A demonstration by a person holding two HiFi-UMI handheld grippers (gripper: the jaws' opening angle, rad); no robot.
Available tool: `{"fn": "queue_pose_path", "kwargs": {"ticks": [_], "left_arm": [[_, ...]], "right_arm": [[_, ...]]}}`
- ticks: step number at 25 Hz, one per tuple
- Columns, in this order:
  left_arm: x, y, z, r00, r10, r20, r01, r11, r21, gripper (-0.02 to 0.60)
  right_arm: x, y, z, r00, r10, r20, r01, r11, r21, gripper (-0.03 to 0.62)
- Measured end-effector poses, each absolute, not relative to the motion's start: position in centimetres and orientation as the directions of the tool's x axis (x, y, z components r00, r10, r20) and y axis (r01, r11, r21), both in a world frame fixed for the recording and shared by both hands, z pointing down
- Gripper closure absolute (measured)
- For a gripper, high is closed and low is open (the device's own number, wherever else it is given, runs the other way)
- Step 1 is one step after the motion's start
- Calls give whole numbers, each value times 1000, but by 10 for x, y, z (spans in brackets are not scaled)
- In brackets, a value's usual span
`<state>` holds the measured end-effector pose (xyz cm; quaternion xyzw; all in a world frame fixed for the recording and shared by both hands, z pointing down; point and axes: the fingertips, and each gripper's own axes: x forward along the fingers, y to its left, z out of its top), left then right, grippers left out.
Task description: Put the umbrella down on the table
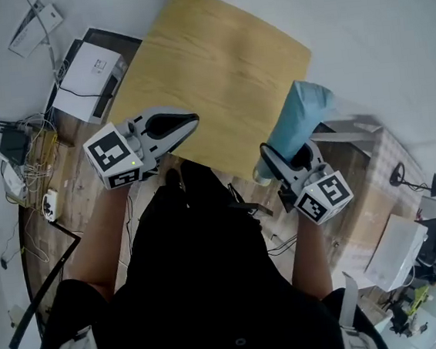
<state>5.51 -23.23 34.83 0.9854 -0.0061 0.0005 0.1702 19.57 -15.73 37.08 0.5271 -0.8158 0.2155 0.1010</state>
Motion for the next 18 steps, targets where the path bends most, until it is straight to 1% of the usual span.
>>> {"fn": "queue_pose_path", "kwargs": {"ticks": [7, 12, 18], "left_arm": [[89, -282, 368, 997, -62, 52, -77, -929, 362, 577], [109, -305, 391, 990, -85, 109, -119, -923, 366, 577], [119, -321, 424, 985, -106, 140, -153, -906, 394, 577]], "right_arm": [[235, -218, 397, -450, -771, 451, -893, 376, -248, 316], [260, -259, 422, -441, -720, 536, -894, 408, -187, 316], [269, -301, 456, -439, -644, 626, -874, 467, -133, 316]]}}
